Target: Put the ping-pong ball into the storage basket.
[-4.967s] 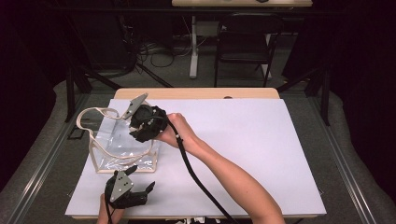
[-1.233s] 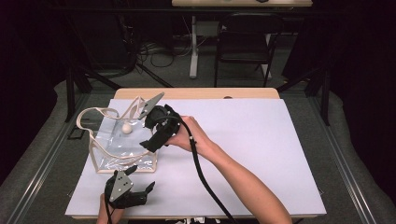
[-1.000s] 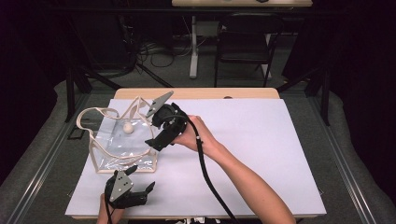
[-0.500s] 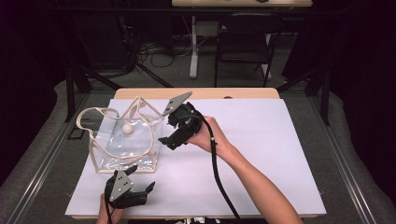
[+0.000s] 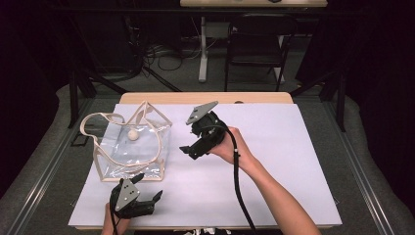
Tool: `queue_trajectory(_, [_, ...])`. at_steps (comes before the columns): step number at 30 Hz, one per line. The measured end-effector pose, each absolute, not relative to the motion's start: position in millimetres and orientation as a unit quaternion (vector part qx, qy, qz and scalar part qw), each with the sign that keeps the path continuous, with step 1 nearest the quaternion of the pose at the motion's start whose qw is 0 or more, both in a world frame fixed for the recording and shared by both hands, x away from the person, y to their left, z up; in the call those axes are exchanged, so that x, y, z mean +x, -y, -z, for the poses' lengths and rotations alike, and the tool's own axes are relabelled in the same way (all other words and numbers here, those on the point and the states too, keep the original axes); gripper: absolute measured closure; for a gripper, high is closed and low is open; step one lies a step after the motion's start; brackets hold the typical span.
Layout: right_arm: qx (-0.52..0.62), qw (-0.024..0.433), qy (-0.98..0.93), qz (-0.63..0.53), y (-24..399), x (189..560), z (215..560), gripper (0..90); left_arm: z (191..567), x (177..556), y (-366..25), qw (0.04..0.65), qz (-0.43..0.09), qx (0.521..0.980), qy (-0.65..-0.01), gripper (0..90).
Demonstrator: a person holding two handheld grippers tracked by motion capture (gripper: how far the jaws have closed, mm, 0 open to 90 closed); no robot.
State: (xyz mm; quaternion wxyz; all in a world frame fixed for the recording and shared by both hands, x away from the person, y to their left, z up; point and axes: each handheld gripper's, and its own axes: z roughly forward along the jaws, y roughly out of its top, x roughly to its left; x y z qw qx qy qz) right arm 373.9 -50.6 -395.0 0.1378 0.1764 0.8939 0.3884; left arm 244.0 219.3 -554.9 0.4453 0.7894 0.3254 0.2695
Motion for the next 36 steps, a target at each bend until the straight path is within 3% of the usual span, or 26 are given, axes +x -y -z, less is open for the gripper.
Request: queue_trajectory(36, [0.24, 0.158, -0.882, -0.372, 121, 359, 442, 2.7, 555, 245, -218, 0.442, -0.272, 0.791, -0.323, 16.1])
